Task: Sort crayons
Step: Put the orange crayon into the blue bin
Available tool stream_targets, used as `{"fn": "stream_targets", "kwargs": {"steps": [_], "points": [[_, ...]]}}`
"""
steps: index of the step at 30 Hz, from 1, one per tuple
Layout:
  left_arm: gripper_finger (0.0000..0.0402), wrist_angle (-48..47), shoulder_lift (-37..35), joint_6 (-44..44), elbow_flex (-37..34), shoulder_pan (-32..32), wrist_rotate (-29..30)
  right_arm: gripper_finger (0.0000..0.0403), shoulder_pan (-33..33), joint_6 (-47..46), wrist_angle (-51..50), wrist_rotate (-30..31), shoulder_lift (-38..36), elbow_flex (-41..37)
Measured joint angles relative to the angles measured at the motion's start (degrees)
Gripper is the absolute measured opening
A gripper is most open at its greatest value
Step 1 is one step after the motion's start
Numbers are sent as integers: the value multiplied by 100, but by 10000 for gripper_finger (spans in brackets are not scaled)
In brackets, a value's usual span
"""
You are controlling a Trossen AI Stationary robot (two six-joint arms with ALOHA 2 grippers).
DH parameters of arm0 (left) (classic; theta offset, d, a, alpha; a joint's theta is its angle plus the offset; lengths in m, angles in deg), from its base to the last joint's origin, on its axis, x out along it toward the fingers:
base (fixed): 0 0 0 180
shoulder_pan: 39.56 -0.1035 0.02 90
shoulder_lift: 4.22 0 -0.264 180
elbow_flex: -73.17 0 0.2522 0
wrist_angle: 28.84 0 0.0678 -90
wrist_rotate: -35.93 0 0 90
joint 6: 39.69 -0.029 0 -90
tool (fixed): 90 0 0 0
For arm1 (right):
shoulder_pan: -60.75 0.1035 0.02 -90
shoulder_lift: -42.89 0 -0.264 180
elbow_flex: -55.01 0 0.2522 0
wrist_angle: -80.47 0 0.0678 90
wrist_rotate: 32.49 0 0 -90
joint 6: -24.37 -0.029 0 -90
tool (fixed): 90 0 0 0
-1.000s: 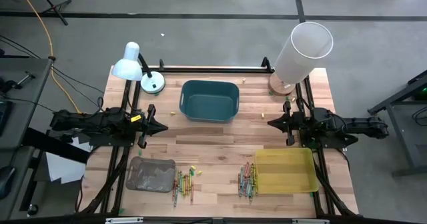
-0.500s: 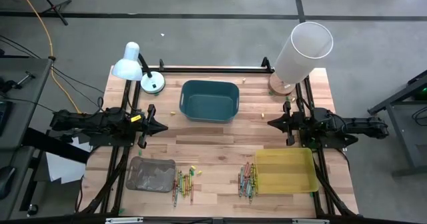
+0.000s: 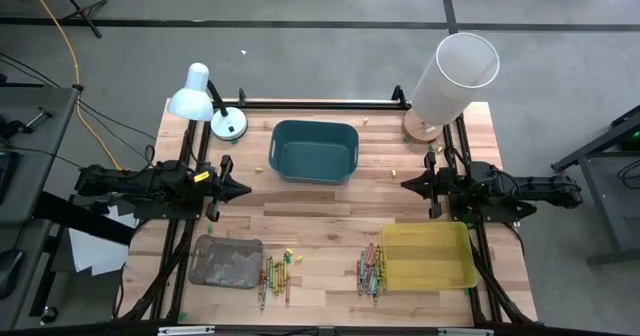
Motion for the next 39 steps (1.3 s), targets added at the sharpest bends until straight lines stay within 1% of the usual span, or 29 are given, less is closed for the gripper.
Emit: {"fn": "stream_targets", "kwargs": {"steps": [4,7,10,13,14,16,18,20,22,24,25,26,28,30,32,35,39], "points": [[0,-10,2,257,0,0,0,0,0,1,9,0,0,-1],[0,5,0,265,0,0,5,0,0,2,17,2,0,0],[0,2,0,159,0,0,33,0,0,-56,41,17,0,-2],[0,-15,0,-52,0,0,41,0,-1,-374,80,35,0,-2],[0,-14,1,-191,0,0,42,0,-6,-322,111,122,0,0],[0,8,2,-552,0,0,43,0,-9,-227,272,501,0,-2],[0,226,2,-903,0,0,106,0,-11,-356,651,830,2,0],[0,822,2,-1025,0,2,402,0,-13,-483,1349,1041,2,-2],[0,1735,2,-807,0,0,941,0,-11,-695,2163,1230,3,-2],[0,2690,2,-379,94,0,1665,0,-11,-1066,3046,1476,4,-1],[0,2968,8,-94,224,0,1944,0,-11,-1295,3408,1575,2,7],[0,3055,44,154,423,-4,2110,0,-11,-1528,3616,1648,22,62],[0,2552,243,538,955,11,2080,0,1,-1880,3719,1659,123,287],[0,1553,765,921,1705,36,1909,0,24,-2174,3507,1678,400,650],[1,571,1554,1096,2515,43,1750,0,37,-2395,3118,1836,861,1071],[8,-637,2899,1006,3658,43,1501,0,39,-2500,2451,1943,1727,1842],[29,-2426,4454,872,4995,43,1098,0,42,-2736,845,1860,2883,3026]]}}
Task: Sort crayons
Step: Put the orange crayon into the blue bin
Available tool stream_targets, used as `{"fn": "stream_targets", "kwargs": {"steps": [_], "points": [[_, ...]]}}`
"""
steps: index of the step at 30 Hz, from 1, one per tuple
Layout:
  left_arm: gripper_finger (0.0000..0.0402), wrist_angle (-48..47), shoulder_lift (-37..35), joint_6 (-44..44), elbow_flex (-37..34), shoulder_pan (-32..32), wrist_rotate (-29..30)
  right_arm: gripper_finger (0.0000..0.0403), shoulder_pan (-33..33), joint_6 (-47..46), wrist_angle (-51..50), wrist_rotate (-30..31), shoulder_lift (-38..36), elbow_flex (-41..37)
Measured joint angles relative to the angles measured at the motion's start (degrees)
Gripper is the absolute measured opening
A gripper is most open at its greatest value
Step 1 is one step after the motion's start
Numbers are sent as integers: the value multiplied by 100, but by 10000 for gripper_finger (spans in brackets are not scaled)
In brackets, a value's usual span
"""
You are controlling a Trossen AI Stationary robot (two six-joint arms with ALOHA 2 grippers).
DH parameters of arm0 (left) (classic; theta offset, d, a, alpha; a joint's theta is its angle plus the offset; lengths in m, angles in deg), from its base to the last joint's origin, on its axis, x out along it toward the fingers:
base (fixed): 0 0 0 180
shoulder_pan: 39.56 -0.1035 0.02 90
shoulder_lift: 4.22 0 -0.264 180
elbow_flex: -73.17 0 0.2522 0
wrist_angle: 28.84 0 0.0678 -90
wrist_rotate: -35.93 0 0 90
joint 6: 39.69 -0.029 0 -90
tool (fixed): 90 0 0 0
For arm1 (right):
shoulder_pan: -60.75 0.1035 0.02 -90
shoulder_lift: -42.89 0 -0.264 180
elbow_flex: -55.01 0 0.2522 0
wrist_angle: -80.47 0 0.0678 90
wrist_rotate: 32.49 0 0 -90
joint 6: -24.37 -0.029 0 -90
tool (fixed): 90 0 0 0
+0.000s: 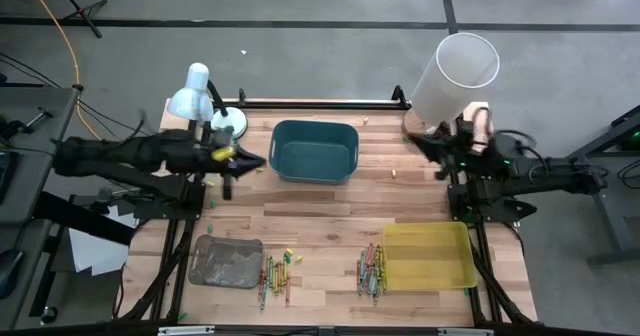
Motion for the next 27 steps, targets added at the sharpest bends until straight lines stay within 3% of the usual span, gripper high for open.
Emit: {"fn": "stream_targets", "kwargs": {"steps": [5,9,12,19,22,27], "points": [[63,-1794,1408,834,1276,152,-590,6,0,-122,-2333,-850,1082,1430],[89,-2113,2156,1755,1649,733,-938,27,156,-115,-4023,-1444,1622,2306],[104,-2096,2616,2553,1737,1385,-1058,55,507,-278,-4747,-1649,1866,2663],[122,-2122,3280,3941,1743,2726,-662,136,2011,-1631,-4444,-2534,2606,2730],[122,-2143,3209,4137,1741,2890,-123,156,2686,-2211,-4038,-2382,3170,2730],[122,-2245,2696,3923,1743,2914,625,160,3155,-4266,-3760,-2228,4391,2734]]}}
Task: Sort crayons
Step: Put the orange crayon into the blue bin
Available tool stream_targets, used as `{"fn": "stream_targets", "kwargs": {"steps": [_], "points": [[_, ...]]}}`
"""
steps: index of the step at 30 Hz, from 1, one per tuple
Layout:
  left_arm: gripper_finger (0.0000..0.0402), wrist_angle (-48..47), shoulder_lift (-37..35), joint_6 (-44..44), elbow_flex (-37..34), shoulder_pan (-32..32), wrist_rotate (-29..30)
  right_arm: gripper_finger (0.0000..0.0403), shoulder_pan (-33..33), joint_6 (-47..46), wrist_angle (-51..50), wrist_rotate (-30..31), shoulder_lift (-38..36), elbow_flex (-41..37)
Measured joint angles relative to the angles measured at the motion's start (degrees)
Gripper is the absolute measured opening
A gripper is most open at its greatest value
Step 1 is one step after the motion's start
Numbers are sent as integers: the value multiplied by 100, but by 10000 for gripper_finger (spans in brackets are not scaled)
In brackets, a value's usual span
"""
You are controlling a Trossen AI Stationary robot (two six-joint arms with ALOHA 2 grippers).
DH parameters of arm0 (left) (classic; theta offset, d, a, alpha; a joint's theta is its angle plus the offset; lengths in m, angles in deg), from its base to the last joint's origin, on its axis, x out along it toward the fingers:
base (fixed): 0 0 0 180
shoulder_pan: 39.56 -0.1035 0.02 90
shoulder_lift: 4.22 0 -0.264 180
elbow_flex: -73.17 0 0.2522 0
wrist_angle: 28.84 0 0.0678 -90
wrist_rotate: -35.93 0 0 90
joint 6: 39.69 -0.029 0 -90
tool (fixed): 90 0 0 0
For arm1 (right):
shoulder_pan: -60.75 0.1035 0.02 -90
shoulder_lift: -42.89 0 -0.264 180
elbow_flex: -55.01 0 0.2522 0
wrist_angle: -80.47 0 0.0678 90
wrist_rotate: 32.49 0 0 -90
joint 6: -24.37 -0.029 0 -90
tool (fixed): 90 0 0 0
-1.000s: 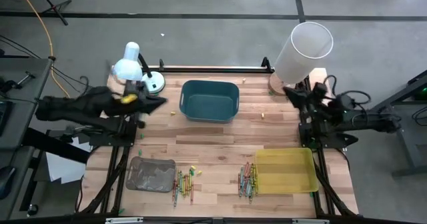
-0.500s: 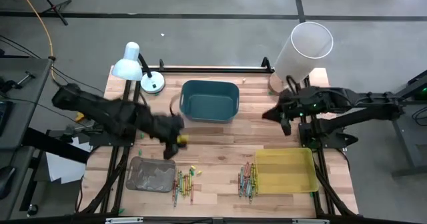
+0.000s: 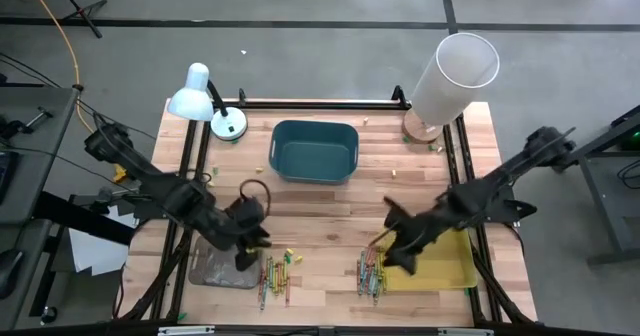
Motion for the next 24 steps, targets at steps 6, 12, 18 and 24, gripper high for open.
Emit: {"fn": "stream_targets", "kwargs": {"steps": [6,12,18,24], "points": [[122,-8,-637,-868,0,-4,275,142,165,-1824,670,-58,1245,208],[122,3,-1045,-1751,0,-4,288,125,6,-1694,59,-59,2305,1550],[122,-3,-1183,-2032,2,-4,286,122,-58,-1097,-834,90,3322,2811],[122,26,-1186,-1816,2,-4,286,122,-138,-871,-1268,-381,4097,3472]]}}
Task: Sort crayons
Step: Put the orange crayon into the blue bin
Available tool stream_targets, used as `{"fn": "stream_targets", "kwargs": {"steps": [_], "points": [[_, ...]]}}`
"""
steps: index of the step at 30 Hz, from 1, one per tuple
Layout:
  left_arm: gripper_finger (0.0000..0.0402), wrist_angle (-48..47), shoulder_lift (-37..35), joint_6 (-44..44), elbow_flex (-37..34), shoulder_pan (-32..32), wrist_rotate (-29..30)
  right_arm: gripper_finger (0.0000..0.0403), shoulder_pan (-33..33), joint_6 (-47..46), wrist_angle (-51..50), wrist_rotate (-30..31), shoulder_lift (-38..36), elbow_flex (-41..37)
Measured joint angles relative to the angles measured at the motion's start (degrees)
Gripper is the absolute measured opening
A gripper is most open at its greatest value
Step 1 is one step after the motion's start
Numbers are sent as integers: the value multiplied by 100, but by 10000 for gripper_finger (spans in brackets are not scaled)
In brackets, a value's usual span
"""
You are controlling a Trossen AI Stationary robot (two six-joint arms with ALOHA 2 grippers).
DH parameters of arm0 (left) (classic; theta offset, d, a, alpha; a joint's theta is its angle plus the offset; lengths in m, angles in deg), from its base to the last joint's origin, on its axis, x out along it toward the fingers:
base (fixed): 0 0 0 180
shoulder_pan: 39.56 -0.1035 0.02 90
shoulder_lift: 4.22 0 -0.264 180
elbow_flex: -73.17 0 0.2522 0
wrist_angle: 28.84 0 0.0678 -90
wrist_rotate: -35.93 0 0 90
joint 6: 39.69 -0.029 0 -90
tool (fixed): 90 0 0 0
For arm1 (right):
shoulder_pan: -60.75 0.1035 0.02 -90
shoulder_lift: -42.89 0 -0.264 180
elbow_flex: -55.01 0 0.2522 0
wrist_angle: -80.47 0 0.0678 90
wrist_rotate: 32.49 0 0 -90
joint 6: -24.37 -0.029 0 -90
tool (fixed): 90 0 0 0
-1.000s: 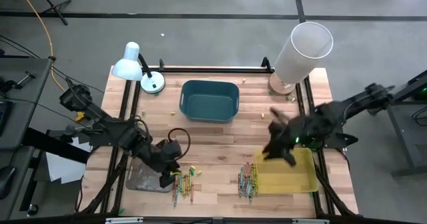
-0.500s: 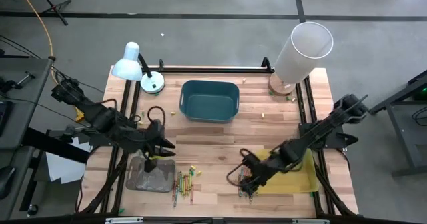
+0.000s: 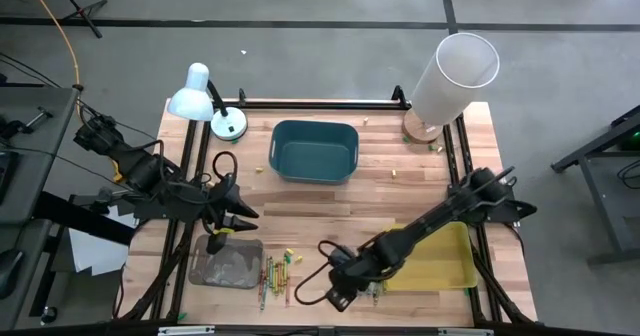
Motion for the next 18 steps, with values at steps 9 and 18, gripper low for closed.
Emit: {"fn": "stream_targets", "kwargs": {"steps": [9,18], "points": [[122,2,23,194,0,0,83,122,-133,-719,-1132,207,587,110],[122,6,21,183,0,-2,285,122,-198,-1238,-1183,361,893,117]]}}
